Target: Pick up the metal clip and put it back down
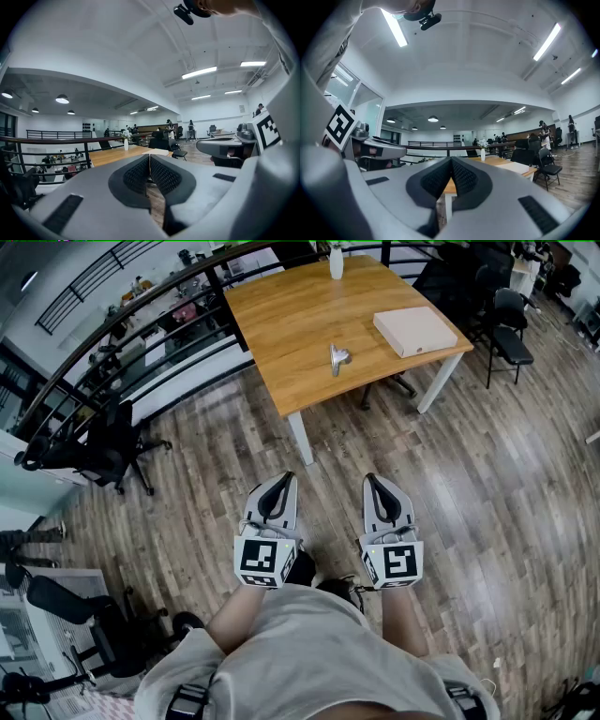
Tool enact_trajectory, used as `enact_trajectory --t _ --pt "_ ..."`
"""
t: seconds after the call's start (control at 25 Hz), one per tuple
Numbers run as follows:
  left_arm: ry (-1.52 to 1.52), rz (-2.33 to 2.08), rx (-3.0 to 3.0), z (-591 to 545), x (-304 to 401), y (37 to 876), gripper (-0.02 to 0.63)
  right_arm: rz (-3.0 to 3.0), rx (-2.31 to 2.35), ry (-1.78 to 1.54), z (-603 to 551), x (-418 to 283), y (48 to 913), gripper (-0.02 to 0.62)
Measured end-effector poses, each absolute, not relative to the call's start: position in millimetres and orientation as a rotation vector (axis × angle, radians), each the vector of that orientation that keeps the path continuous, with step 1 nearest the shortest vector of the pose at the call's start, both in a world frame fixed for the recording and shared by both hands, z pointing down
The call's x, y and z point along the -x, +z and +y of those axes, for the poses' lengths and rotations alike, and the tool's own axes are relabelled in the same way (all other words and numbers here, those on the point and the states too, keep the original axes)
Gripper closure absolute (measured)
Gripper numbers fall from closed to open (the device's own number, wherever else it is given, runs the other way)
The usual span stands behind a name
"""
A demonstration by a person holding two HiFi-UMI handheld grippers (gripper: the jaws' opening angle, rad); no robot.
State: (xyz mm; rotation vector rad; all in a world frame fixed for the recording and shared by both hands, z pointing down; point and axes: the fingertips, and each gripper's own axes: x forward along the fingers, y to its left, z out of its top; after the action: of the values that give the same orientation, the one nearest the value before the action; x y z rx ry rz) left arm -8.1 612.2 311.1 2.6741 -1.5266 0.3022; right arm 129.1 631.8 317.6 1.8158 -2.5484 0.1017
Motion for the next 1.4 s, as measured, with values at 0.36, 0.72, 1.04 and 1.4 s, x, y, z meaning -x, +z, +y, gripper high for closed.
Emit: enact_trajectory --t 0.36,0.72,1.04,1.4 --pt "0.286 -1.469 -2.639 517.0 0.3 352.4 0.580 -2.496 -1.769 0.122 556.7 -132.8 344.5 0.569" --pt "0.273 -1.340 -2.671 391.9 24.3 359.6 0.580 -2.439 -1.718 0.216 453.2 -106.8 372.9 0.568" --pt "0.322 -1.234 -2.637 280.4 62.9 391.8 0.580 -2.366 -1.676 0.350 336.3 -75.3 402.5 0.568" --pt "0.391 -1.167 -2.568 207.1 51.5 438.9 0.580 -2.333 -1.575 0.426 246.1 -89.1 437.8 0.568"
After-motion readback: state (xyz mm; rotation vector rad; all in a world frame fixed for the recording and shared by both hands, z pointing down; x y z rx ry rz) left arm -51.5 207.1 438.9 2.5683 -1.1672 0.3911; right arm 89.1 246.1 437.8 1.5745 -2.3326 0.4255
